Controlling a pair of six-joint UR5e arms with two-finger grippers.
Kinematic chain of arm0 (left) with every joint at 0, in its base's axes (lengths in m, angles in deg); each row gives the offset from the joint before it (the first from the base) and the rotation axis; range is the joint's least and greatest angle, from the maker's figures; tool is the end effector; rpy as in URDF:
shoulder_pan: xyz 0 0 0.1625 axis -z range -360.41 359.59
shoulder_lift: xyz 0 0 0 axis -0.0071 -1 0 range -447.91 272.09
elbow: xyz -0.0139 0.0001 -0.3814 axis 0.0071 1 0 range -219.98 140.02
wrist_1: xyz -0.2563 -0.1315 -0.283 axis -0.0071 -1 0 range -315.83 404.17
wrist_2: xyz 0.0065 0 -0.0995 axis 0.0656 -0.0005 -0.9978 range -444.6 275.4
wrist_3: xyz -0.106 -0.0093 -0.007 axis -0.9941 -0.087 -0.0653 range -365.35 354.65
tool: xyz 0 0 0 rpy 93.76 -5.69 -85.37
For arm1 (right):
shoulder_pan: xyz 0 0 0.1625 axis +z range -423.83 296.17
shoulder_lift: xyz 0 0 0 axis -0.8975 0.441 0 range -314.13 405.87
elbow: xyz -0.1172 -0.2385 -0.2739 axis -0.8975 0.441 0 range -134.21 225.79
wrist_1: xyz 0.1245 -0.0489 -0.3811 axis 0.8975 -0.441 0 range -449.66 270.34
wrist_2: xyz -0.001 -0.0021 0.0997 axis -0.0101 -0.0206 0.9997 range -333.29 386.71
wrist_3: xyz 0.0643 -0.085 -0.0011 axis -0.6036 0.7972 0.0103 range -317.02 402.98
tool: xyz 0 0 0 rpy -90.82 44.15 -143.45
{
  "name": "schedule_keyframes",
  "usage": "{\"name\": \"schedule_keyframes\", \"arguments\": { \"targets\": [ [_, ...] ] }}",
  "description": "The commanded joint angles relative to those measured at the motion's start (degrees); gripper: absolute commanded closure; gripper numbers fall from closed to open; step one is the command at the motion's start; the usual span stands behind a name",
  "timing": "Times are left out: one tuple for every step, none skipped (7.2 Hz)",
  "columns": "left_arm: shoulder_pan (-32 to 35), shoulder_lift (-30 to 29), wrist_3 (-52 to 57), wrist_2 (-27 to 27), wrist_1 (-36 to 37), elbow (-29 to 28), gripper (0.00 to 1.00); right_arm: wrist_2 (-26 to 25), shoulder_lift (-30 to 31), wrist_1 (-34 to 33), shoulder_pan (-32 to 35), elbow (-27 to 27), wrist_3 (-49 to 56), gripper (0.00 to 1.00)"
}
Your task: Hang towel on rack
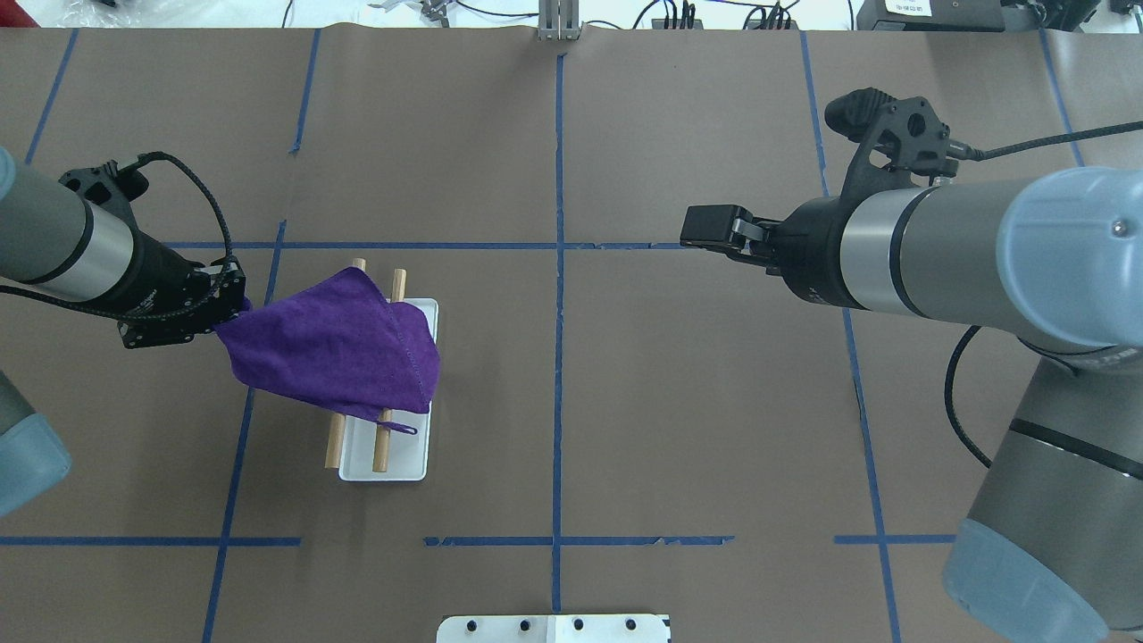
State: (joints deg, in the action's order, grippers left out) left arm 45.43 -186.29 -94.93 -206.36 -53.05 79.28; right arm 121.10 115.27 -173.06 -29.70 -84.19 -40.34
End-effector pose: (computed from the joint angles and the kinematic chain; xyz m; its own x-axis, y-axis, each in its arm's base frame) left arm 0.2875 -0.4068 0.3012 0.4964 -0.5023 -0.7081 0.3477 0.8624 -0.3680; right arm -0.3090 -0.3607 0.1369 0.3773 0.1156 0.9189 -0.4604 0.8843 0.0778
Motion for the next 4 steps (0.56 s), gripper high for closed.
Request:
{"name": "schedule_keyframes", "arguments": {
  "targets": [
    [-0.4,-0.5,0.8,1.1,-0.1,-2.3,1.00,0.0,2.1,-0.9,0.2,0.0,0.0,0.00],
    [-0.5,-1.5,0.8,1.1,-0.1,-3.2,0.95,0.3,6.1,-1.6,0.8,0.1,0.1,0.00],
    [-0.5,-1.7,0.7,1.0,-0.1,-3.4,0.85,0.4,7.2,-1.8,1.8,0.2,0.4,0.00],
    [-0.6,-2.1,0.6,1.0,-0.1,-4.1,0.77,0.4,7.4,-1.8,2.3,0.2,0.5,0.00]
  ]
}}
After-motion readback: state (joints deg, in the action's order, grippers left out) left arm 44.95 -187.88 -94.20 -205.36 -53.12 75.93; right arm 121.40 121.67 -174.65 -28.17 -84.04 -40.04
